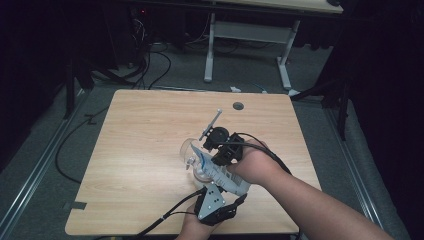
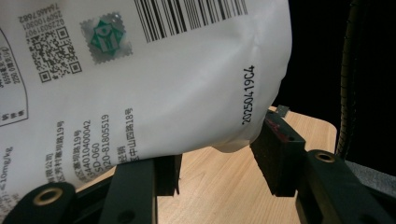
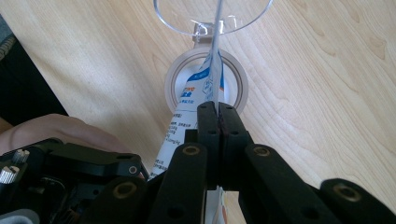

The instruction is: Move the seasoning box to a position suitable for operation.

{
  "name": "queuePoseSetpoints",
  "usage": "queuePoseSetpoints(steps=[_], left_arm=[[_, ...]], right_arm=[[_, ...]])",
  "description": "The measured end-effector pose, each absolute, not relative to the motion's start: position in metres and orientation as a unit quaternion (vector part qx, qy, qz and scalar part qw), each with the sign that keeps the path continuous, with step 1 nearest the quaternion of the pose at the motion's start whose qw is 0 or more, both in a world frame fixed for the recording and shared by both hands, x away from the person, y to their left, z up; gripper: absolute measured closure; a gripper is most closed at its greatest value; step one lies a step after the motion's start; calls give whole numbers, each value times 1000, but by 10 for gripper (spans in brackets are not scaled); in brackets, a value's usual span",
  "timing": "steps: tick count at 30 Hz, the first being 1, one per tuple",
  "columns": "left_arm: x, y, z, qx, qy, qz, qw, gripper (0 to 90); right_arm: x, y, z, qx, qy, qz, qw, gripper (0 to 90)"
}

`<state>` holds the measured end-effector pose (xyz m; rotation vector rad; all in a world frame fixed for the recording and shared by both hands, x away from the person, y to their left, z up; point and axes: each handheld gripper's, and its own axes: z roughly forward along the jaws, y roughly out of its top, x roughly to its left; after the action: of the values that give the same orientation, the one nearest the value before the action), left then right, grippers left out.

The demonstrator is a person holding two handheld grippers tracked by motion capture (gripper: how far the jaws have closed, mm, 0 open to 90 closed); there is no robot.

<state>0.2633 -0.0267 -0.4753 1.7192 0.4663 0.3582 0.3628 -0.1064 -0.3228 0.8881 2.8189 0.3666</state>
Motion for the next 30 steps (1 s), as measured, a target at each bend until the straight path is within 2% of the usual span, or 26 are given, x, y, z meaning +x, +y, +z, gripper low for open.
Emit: queuePoseSetpoints(steps=[30], left_arm=[[263,-26,-474,743,203,153,619,550]], right_arm=[[364,-105,-324,292,945,120,85,895]])
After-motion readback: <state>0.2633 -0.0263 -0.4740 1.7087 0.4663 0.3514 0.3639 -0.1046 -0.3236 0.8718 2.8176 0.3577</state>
